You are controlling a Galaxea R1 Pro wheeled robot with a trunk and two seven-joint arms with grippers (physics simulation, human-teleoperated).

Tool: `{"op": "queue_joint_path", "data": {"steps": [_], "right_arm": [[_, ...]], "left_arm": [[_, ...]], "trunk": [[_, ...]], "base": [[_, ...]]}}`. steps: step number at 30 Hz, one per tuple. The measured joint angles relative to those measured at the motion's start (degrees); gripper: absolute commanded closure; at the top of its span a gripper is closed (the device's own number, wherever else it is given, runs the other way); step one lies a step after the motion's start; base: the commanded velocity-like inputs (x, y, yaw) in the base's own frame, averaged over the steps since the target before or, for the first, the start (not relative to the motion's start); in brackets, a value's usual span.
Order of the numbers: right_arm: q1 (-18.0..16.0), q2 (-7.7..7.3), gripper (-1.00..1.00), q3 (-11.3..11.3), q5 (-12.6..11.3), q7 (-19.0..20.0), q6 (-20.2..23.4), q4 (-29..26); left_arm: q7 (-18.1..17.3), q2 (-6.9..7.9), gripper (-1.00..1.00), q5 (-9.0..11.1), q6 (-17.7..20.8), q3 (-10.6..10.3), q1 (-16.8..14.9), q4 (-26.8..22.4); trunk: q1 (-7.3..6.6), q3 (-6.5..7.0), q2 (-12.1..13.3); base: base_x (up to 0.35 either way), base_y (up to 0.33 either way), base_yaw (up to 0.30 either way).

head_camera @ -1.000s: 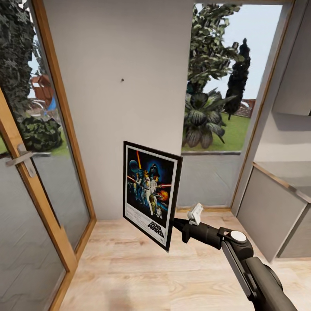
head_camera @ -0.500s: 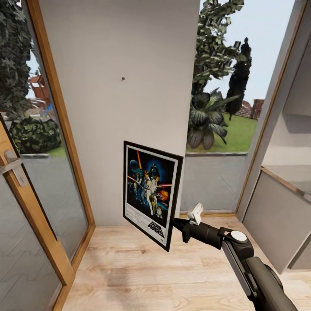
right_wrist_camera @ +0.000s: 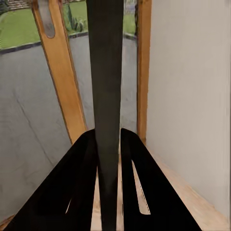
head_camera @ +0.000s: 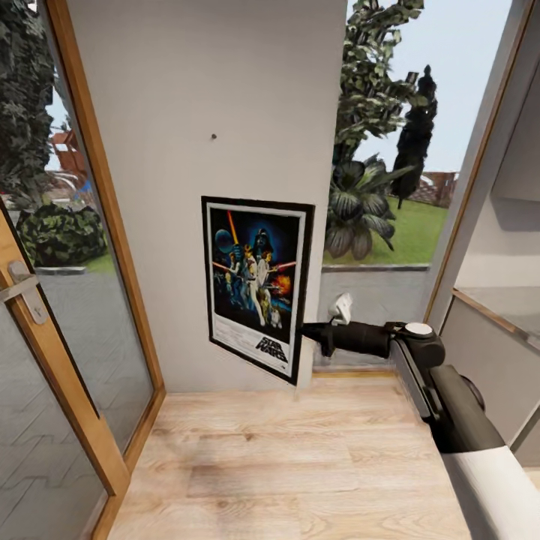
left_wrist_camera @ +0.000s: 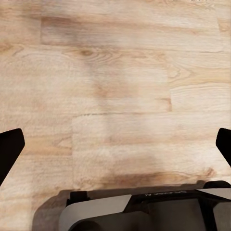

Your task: Pick up the poster from the kitchen countertop and hang it on one of the wall nails in the kitchen.

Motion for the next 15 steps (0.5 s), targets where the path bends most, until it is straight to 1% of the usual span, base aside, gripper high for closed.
{"op": "queue_joint_path", "data": {"steps": [2,3,4,7,8,11,15], "right_arm": [[-3.7,-0.19,1.00,0.0,-0.2,1.7,2.2,0.1],[-8.7,-0.29,1.00,0.0,0.2,6.2,8.8,0.2],[-10.6,-0.29,1.00,0.0,-0.4,7.1,10.2,0.2],[-15.7,-0.38,1.00,0.0,-0.5,12.4,13.5,0.5],[-16.7,-0.39,1.00,0.0,-0.3,13.4,13.8,0.5],[-18.5,-0.40,1.00,0.0,-0.2,14.5,14.1,0.8],[-20.9,-0.41,1.00,0.1,-0.2,15.1,14.2,3.7]], "left_arm": [[0.0,0.00,-1.00,0.0,0.0,0.0,0.0,0.0],[0.0,0.02,-1.00,0.0,0.0,0.0,0.0,0.0],[0.0,0.03,-1.00,0.0,0.0,0.0,0.0,0.0],[0.0,0.05,-1.00,0.0,0.0,0.0,0.0,0.0],[0.0,0.06,-1.00,0.0,0.0,0.0,0.0,0.0],[0.0,0.06,-1.00,-0.1,-0.1,0.0,0.0,0.0],[0.0,0.06,-1.00,-0.1,-0.1,0.0,0.0,0.0]], "trunk": [[0.00,0.01,0.0],[0.02,0.01,0.0],[-0.01,0.01,0.0],[0.00,0.01,0.0],[0.00,0.00,0.0],[0.00,0.00,0.0],[0.00,0.00,0.0]], "base": [[0.000,0.000,0.000],[0.000,0.000,0.000],[0.000,0.000,0.000],[0.000,0.000,0.000],[0.000,0.000,0.000],[0.000,0.000,0.000],[0.000,0.000,0.000]]}}
